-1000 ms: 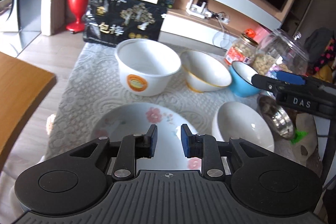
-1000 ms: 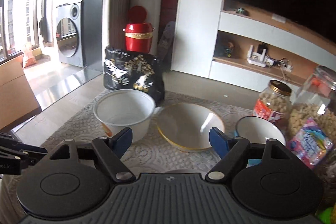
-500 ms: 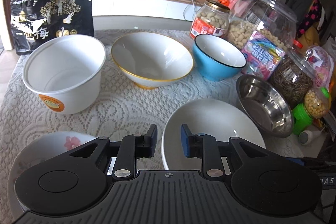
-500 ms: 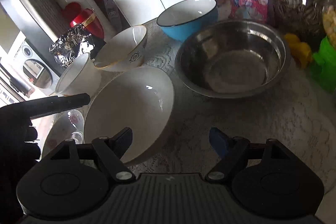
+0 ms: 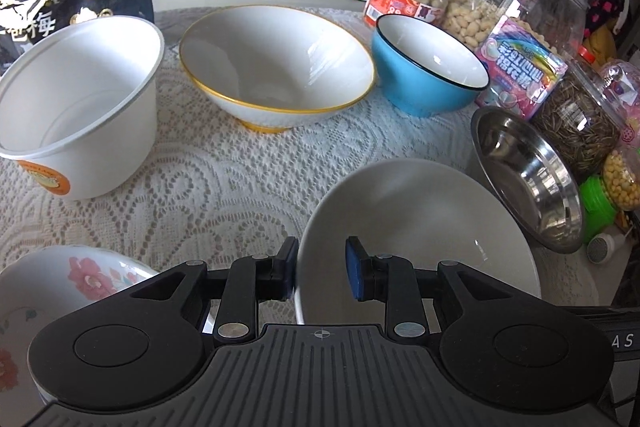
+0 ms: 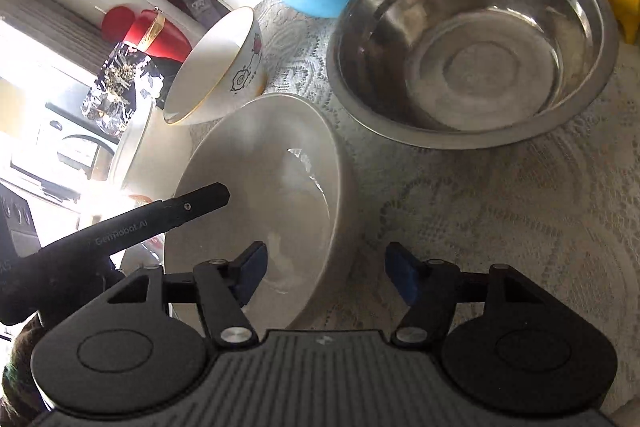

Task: Organize plates and bowls
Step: 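Grasp the large white bowl rim with the left gripper while the right gripper grips it, then lift the large white bowl with both grippers and carry it over the flowered plate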

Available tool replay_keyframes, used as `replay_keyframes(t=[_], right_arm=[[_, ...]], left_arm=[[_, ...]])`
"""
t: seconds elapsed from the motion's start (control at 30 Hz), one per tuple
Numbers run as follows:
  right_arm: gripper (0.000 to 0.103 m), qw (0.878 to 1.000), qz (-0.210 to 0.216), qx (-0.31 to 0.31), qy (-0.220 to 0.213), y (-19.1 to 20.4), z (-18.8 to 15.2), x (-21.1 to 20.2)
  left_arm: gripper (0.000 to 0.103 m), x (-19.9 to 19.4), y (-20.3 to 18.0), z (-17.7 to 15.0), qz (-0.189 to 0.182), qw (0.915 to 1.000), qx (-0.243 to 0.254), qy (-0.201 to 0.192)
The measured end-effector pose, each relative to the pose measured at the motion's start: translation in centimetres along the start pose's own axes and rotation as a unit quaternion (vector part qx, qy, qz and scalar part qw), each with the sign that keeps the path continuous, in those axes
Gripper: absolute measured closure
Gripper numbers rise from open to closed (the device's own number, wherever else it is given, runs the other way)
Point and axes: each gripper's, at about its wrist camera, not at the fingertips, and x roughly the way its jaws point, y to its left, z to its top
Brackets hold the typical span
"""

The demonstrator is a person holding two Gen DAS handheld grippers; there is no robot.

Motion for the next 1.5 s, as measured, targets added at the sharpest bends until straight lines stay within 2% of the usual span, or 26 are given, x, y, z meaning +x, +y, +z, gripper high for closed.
replay_keyframes(t=[0.03,0.1,0.17,0.3,0.5,0.7,0.73,0.9,1.13,1.5], right_arm=[[0.048,1.000,0.000,-0.006,-0.001,0.3,-0.1,0.1],[0.049,1.000,0.005,-0.017,-0.002,0.7,-0.1,0.1],[0.050,0.999,-0.007,-0.034,-0.007,1.2,-0.4,-0.1],[0.051,0.998,-0.013,-0.064,-0.020,1.6,-1.1,-1.7],[0.051,0.993,-0.030,-0.103,-0.042,1.5,-2.3,-4.0],[0.051,0.995,-0.035,-0.088,-0.035,0.9,-1.9,-3.0],[0.051,0.995,-0.035,-0.085,-0.035,1.0,-1.9,-2.8],[0.051,0.995,-0.048,-0.081,-0.039,0.8,-1.3,-1.6],[0.054,0.993,-0.049,-0.099,-0.032,1.4,-0.9,-0.5],[0.057,0.991,-0.055,-0.117,-0.032,1.9,-1.1,0.0]], left_arm=[[0.075,0.0,-0.1,-0.1,0.001,1.0000,0.002,-0.001],[0.075,-0.2,-0.2,-0.2,0.002,1.0000,0.000,0.001],[0.074,-0.5,-0.2,-0.4,0.002,0.9999,-0.007,0.008],[0.069,-1.6,-0.9,-1.6,0.004,0.9998,-0.011,0.016],[0.067,-3.7,-2.2,-3.4,-0.001,0.9995,-0.006,0.032],[0.070,-3.5,-2.1,-4.2,0.011,0.9985,-0.008,0.052],[0.072,-3.4,-2.0,-4.2,0.011,0.9985,-0.012,0.052],[0.072,-2.9,-1.7,-4.0,0.011,0.9984,-0.017,0.052],[0.072,-1.5,-1.5,-3.9,0.009,0.9974,-0.022,0.068],[0.070,-1.1,-2.3,-3.9,0.024,0.9969,0.016,0.073]])
